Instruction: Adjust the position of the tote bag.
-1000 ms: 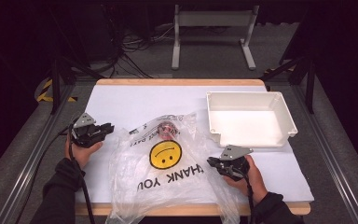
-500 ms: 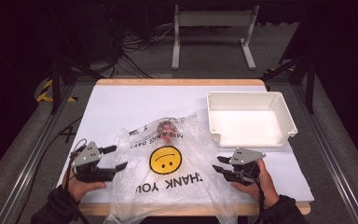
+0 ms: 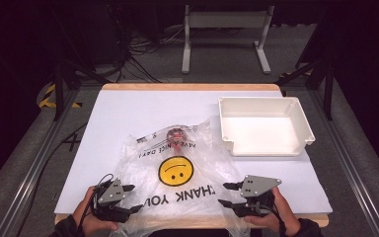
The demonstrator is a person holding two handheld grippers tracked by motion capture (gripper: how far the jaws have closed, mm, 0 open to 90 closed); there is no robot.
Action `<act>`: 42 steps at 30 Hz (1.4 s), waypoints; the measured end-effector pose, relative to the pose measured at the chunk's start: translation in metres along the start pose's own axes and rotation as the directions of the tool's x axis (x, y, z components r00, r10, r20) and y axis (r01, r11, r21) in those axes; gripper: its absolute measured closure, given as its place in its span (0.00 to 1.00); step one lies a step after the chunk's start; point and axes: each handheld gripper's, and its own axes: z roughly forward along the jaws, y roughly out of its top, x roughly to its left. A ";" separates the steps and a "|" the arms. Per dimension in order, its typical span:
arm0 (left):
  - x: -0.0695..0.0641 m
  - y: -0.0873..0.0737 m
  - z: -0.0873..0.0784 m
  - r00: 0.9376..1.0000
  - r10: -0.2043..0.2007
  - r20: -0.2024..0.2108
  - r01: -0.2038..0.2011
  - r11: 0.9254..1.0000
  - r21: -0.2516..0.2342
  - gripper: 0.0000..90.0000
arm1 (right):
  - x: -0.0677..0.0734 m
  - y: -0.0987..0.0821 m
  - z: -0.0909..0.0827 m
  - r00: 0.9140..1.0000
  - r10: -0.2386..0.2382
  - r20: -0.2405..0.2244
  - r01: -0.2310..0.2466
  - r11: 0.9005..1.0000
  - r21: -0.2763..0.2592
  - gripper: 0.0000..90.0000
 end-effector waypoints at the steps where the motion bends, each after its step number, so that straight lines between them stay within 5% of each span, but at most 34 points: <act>1: 0.001 -0.001 0.000 1.000 -0.006 -0.008 0.006 1.000 -0.002 0.35 | 0.001 -0.001 0.004 1.000 -0.009 -0.009 0.009 1.000 0.019 0.48; 7: 0.007 -0.002 0.001 1.000 -0.017 0.015 0.017 1.000 -0.003 0.35 | -0.001 -0.008 0.023 1.000 -0.001 -0.018 0.003 0.997 0.073 0.37; 11: 0.007 0.000 -0.001 1.000 0.001 0.026 -0.001 1.000 0.000 0.57 | -0.005 -0.013 0.036 1.000 0.005 0.005 -0.005 0.994 0.110 0.36; 16: 0.006 0.001 -0.002 0.999 0.033 0.003 -0.033 0.999 0.001 0.93 | -0.006 -0.014 0.039 1.000 -0.003 -0.012 0.005 0.992 0.124 0.60; 18: 0.005 0.002 -0.001 0.999 0.050 -0.009 -0.050 0.999 0.002 0.97 | -0.006 -0.012 0.037 1.000 -0.011 -0.011 0.012 0.991 0.134 0.78; 21: 0.005 0.003 -0.001 0.999 0.051 -0.012 -0.051 0.999 -0.005 0.99 | -0.007 -0.012 0.035 1.000 -0.009 0.000 0.008 0.992 0.122 0.94; 26: 0.003 0.006 -0.011 0.998 0.045 -0.032 -0.047 0.996 -0.075 1.00 | -0.006 -0.007 0.028 1.000 -0.020 0.013 0.018 0.996 0.085 0.98; 32: 0.007 0.015 -0.022 0.997 0.050 -0.057 -0.057 0.989 -0.138 1.00 | -0.008 0.008 0.013 0.998 -0.030 0.055 0.030 1.000 0.001 0.99; 42: 0.018 0.030 -0.037 0.994 0.047 -0.099 -0.067 0.977 -0.204 1.00 | -0.019 0.027 0.014 0.994 -0.042 0.105 0.046 0.998 -0.036 0.90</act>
